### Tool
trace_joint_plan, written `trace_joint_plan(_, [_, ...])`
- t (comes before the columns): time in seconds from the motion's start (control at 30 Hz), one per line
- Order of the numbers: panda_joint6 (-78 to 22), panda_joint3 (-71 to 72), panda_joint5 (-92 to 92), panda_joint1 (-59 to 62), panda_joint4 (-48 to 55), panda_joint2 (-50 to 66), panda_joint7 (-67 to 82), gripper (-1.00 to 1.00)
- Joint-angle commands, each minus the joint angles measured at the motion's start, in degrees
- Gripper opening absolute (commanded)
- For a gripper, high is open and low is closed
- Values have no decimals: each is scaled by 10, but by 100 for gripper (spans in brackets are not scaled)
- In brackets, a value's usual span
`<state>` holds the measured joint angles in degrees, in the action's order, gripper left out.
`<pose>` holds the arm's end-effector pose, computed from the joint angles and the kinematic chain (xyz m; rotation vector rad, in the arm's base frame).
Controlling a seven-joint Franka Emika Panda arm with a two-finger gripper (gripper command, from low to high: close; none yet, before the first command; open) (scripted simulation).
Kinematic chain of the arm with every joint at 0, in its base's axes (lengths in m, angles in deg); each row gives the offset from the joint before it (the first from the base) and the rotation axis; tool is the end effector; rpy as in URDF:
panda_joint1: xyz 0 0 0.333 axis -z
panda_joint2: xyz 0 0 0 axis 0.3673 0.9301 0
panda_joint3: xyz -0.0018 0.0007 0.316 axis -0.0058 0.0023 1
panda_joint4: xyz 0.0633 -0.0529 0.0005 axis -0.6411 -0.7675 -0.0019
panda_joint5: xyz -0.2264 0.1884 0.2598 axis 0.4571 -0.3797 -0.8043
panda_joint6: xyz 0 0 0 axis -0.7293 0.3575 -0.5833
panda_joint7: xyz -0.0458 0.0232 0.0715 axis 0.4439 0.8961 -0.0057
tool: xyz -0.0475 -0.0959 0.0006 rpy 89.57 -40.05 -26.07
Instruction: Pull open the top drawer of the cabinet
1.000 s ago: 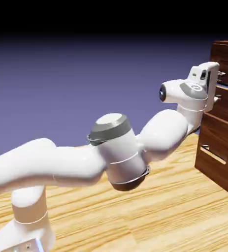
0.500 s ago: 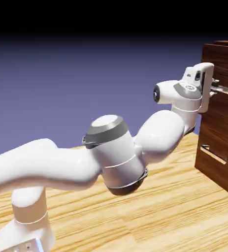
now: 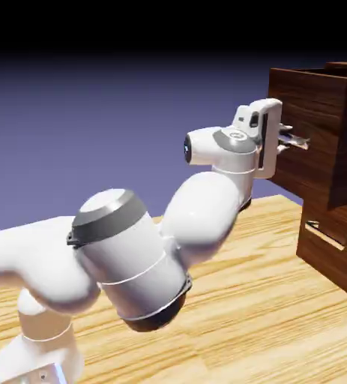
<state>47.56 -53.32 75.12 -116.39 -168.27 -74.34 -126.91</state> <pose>0.5133 0.0419 0.4983 1.7624 0.7311 1.7586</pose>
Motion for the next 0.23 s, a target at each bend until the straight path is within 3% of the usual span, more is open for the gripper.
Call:
trace_joint_plan(0.0, [-5,9,-3,16,-21,-2,-2,-100])
trace_joint_plan(0.07, [-12,23,-10,41,-52,-7,-4,-100])
trace_joint_plan(0.1, [-12,23,-10,41,-52,-7,-4,100])
trace_joint_plan(0.2, [-20,44,-23,76,-93,-15,-4,100])
